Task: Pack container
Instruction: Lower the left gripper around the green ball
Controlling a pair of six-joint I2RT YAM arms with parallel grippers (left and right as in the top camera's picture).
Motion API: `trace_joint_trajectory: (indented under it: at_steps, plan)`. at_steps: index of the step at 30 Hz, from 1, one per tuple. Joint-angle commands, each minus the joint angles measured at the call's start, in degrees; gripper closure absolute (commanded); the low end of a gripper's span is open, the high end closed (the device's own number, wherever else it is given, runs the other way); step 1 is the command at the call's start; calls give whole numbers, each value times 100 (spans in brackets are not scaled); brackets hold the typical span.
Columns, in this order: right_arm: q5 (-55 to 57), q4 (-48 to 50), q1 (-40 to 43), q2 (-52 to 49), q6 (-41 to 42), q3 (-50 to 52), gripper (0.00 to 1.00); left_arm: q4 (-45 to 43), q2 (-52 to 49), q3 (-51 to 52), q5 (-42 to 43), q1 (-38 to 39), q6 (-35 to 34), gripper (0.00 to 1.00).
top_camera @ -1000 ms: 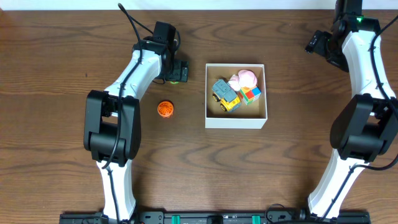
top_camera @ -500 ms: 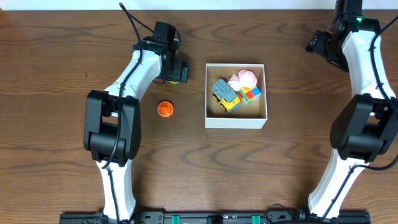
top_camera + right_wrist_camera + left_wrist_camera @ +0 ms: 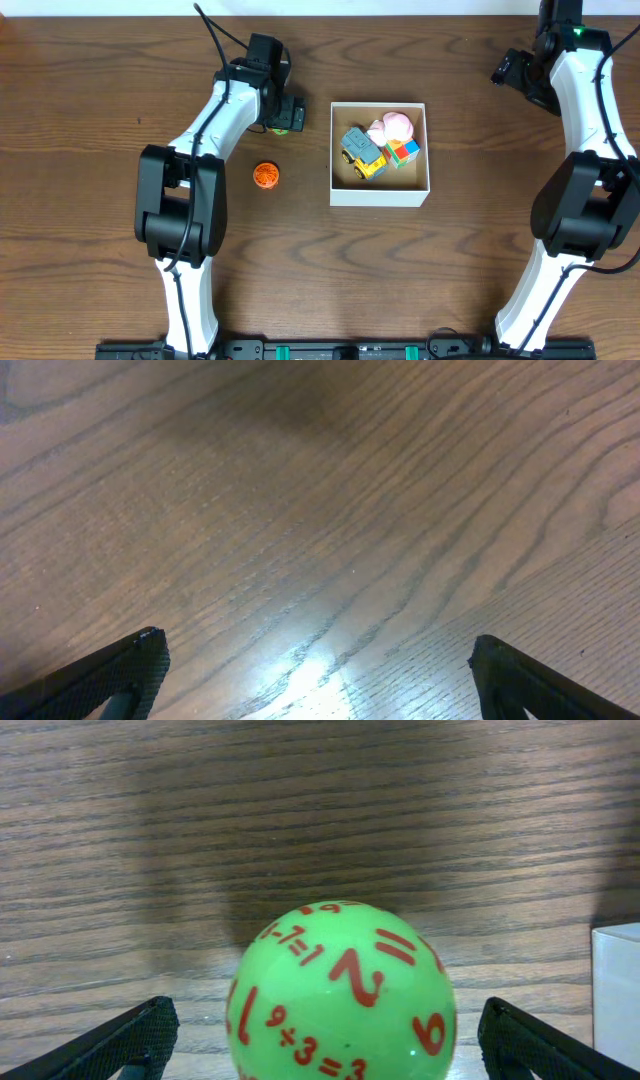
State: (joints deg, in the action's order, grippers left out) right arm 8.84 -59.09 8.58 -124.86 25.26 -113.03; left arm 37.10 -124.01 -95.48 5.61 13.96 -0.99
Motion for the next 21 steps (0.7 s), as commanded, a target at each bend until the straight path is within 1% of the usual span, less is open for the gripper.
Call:
trace_joint_trajectory:
  at_steps: [1,14,17,19,21]
  plan:
    - [79,-7,-9,63,85,24,1,-4,-33,83,20,94,118,3]
    - [79,-7,20,63,85,24,1,-33,-33,83,15,114,116,4]
    - [79,-7,2,63,85,24,1,-33,-33,83,-26,114,118,8]
    - [79,-7,-7,63,85,24,1,-33,-33,83,-26,114,118,9]
    - [79,-7,-7,63,85,24,1,-31,-33,83,-26,114,118,11]
